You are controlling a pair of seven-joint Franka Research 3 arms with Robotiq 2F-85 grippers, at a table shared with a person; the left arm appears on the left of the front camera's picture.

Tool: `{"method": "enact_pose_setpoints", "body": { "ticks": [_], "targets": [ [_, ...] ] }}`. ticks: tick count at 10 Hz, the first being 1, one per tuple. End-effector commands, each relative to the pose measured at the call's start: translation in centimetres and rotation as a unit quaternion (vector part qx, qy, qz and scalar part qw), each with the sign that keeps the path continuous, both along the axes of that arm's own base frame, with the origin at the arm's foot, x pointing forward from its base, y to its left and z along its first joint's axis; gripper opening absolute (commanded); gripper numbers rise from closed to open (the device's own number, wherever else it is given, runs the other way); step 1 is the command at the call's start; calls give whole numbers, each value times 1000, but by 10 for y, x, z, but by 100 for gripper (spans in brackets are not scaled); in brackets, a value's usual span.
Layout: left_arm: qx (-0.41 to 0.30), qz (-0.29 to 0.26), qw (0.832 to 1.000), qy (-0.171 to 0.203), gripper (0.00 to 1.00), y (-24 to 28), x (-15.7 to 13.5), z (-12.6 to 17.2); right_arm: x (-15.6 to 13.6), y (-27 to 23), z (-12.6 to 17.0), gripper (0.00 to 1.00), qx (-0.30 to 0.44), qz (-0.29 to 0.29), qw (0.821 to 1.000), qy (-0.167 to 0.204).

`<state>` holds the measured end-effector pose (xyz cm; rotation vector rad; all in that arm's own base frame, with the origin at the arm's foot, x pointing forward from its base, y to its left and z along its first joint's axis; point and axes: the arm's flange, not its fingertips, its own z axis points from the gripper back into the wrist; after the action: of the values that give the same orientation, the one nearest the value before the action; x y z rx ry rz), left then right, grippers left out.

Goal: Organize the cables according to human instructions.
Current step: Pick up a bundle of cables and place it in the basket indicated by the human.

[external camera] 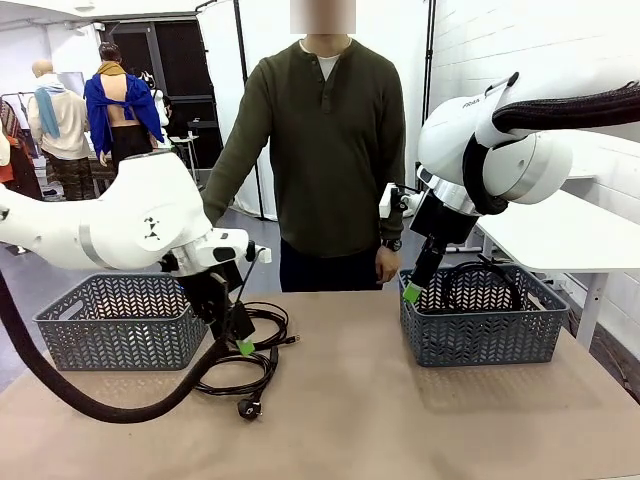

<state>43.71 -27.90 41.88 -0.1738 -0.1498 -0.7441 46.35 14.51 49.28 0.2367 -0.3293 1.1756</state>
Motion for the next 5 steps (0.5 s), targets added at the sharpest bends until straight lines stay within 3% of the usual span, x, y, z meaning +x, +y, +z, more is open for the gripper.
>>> {"method": "enact_pose_setpoints", "body": {
  "ticks": [1,5],
  "targets": [
    [21,52,998,0,100,-16,14,-7,-1,-1,0,100,0,-3,1000,0],
    [40,89,995,1,100,-47,38,-34,-1,-1,0,100,0,-3,1000,0]
  ]
}}
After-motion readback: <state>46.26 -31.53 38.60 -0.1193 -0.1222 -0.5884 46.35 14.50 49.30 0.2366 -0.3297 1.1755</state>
